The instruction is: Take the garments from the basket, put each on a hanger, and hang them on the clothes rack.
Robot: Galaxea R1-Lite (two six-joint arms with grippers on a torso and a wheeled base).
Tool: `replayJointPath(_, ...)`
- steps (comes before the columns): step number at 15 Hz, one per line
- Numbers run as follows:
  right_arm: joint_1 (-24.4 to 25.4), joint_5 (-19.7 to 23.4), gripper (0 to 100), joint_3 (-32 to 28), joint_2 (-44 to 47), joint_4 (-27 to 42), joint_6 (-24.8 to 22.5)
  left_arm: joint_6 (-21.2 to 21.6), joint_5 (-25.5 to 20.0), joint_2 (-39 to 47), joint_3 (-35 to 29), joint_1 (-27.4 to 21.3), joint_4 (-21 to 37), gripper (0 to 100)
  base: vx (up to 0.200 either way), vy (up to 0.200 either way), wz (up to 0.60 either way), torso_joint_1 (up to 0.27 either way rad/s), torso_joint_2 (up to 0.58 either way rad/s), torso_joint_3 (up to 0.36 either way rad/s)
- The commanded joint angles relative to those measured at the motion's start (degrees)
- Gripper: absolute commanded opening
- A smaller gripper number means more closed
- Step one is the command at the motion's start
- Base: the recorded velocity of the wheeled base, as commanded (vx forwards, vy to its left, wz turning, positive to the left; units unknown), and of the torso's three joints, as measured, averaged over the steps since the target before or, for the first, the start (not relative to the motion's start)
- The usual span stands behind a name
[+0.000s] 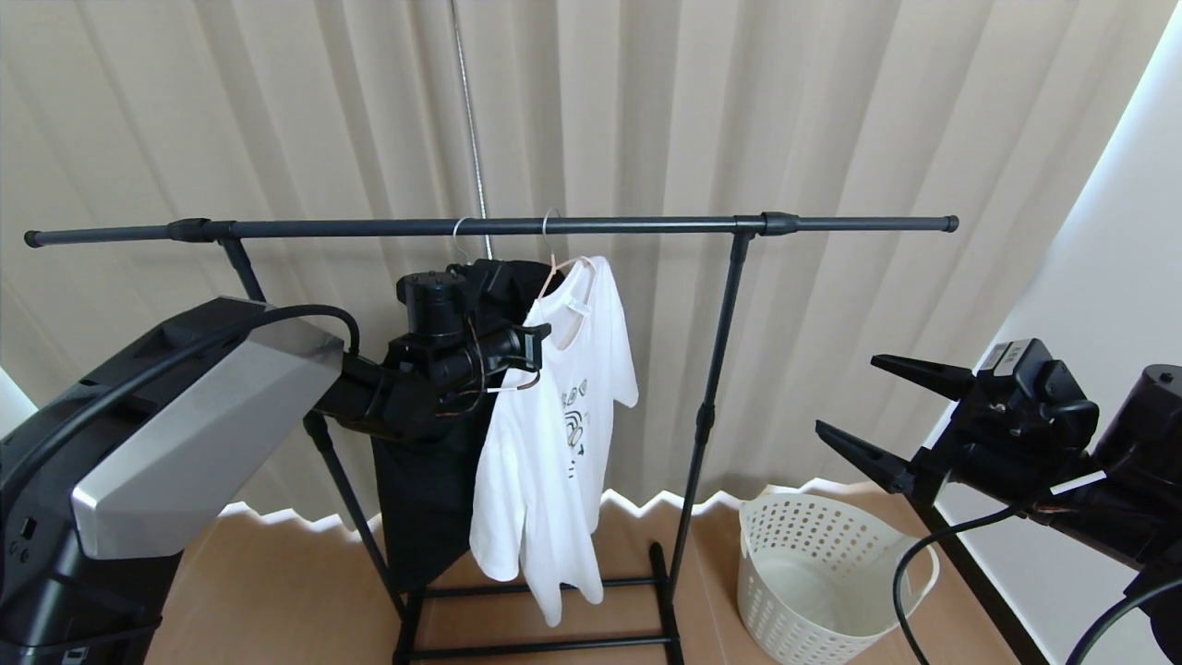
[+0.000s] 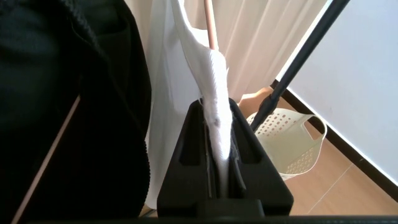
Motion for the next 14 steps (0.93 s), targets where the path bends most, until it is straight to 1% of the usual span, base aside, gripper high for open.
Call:
replayJointPath(1, 0.02, 0.0, 100, -0.01, 0.11, -0.02, -0.03, -0.01, 0.01, -0.01, 0.34, 0.02, -0.02, 0, 0.0, 0.0, 0.0, 0.0, 0.0, 0.0)
replayJointPath(14, 0.02, 0.0, 100, 0.16, 0.55, -0.29, -0.12, -0.01, 0.62, -0.01, 1.4, 0.11, -0.02, 0, 0.0, 0.0, 0.0, 0.0, 0.0, 0.0)
